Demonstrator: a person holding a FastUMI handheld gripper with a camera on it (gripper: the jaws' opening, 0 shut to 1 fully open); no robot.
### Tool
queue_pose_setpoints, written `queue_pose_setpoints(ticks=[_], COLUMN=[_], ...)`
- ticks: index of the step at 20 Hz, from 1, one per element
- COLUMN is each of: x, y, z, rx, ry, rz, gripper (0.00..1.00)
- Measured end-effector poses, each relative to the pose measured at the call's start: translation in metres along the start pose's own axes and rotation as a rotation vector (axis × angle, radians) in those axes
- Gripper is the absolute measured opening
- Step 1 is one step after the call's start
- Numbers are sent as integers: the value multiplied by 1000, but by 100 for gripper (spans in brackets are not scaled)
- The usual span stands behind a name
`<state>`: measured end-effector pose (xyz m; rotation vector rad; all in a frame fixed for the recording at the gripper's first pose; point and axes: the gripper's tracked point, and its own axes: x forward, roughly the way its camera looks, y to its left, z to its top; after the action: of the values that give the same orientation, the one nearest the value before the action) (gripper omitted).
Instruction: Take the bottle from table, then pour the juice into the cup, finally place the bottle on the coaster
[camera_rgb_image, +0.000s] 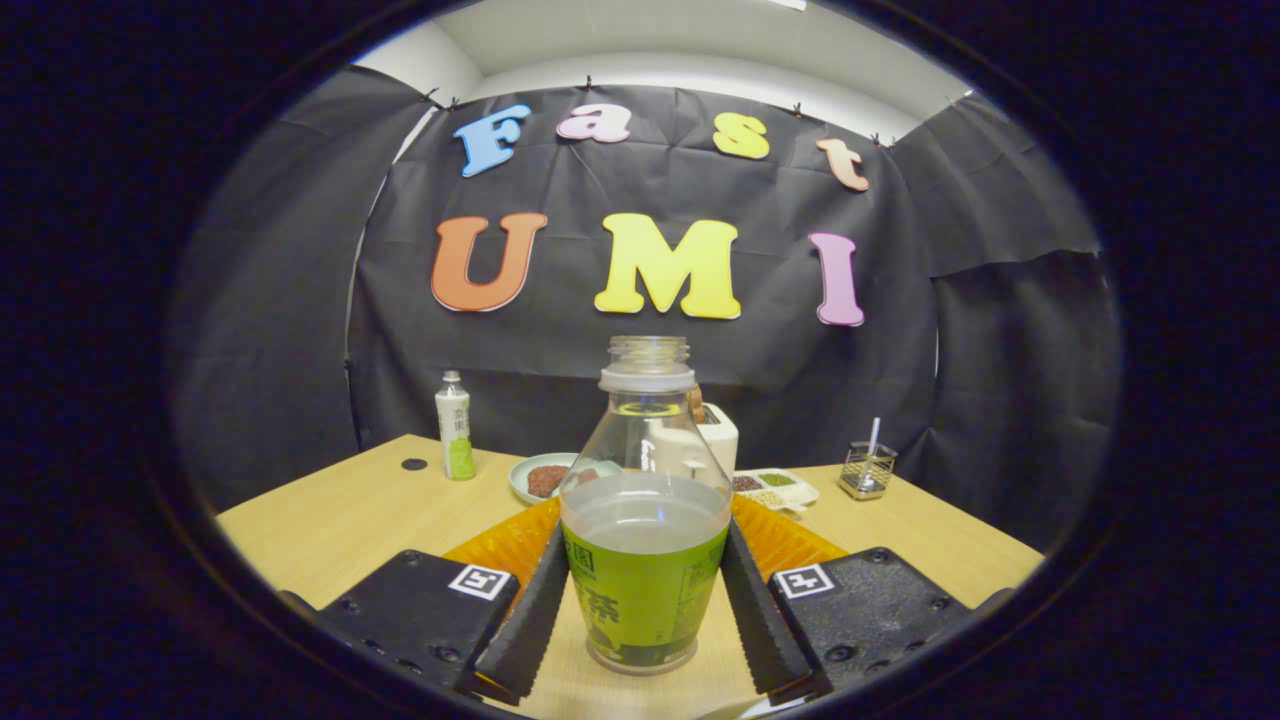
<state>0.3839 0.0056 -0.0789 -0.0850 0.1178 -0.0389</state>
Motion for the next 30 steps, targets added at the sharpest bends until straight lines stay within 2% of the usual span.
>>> queue_pose_setpoints(ticks=[4,9,12,15,18,20,22,30], x=[9,28,39,48,53,52,47,11], y=[-7,-4,0,-3,-1,-7,-6,-10], z=[-7,-22,-33,-53,-57,-60,-53,-3], rx=[39,16,68,67,64,55,49,6], ry=[-24,-13,-8,35,38,52,44,-14], rz=[-59,-65,-44,-51,-26,-41,-36,-33], gripper=[82,82,82,82,90,96,100,100])
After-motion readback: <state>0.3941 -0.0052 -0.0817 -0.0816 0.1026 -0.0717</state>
